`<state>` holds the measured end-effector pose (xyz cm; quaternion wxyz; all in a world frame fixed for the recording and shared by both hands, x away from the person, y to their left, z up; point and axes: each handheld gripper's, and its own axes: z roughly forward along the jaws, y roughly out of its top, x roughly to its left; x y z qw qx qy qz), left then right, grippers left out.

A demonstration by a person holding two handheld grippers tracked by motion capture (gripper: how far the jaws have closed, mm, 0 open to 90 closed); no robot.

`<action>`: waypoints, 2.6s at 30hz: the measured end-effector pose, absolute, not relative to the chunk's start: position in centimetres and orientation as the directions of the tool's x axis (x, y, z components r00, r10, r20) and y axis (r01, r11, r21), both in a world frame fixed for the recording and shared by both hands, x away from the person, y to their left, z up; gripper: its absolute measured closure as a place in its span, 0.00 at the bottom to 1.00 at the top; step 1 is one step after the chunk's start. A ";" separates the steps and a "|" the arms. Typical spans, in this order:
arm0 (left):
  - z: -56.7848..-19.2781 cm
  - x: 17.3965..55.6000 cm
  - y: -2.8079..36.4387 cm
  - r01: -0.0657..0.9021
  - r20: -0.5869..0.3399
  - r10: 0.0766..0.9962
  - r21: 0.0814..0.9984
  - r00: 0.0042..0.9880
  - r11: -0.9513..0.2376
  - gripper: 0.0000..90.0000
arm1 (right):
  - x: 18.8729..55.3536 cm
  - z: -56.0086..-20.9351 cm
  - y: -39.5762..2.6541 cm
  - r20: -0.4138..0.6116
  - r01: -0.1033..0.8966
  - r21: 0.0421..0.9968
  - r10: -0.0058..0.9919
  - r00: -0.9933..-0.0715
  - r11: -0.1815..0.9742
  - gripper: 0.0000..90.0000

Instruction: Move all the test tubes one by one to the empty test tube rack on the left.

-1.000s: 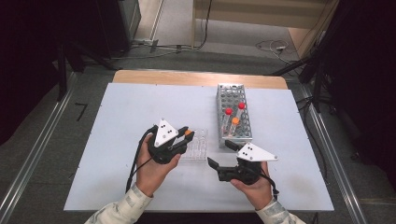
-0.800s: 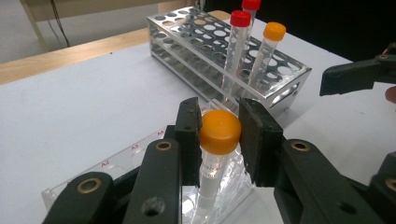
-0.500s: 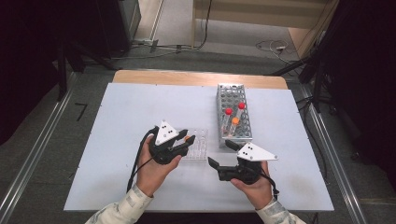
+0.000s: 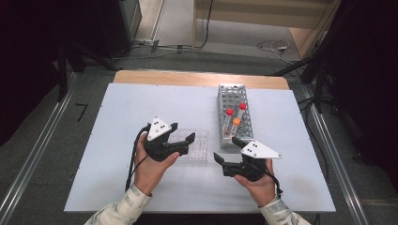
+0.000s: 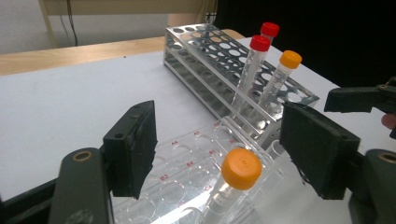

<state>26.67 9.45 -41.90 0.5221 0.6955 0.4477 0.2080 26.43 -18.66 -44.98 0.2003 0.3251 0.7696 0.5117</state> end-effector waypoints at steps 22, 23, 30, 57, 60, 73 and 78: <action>-41.8 26.6 9.3 0.393 -0.180 0.842 0.919 0.508 -0.040 0.29 | 30.8 -45.6 -20.1 0.008 0.344 0.912 0.830 -0.558 0.223 0.24; -41.8 26.6 9.3 0.393 -0.181 0.842 0.919 0.508 -0.040 0.29 | 31.0 -45.6 -20.2 0.014 0.345 0.914 0.832 -0.555 0.215 0.26; -41.8 26.6 9.2 0.395 -0.183 0.839 0.918 0.512 -0.041 0.29 | 32.0 -45.7 -20.6 0.007 0.335 0.919 0.841 -0.540 0.208 0.40; -41.9 26.6 9.2 0.398 -0.183 0.838 0.916 0.514 -0.044 0.29 | 33.3 -46.3 -20.7 -0.003 0.329 0.919 0.841 -0.541 0.215 0.80; -41.9 26.6 9.2 0.396 -0.183 0.838 0.917 0.514 -0.043 0.29 | 33.2 -45.9 -20.9 0.002 0.324 0.923 0.842 -0.539 0.206 0.80; -41.9 26.6 9.3 0.397 -0.184 0.841 0.917 0.510 -0.040 0.29 | 32.2 -43.2 -21.5 -0.004 0.262 0.950 0.843 -0.538 0.171 0.80; -41.8 26.6 9.4 0.394 -0.185 0.841 0.919 0.509 -0.036 0.29 | 31.6 -42.0 -21.8 0.003 0.235 0.960 0.837 -0.547 0.150 0.80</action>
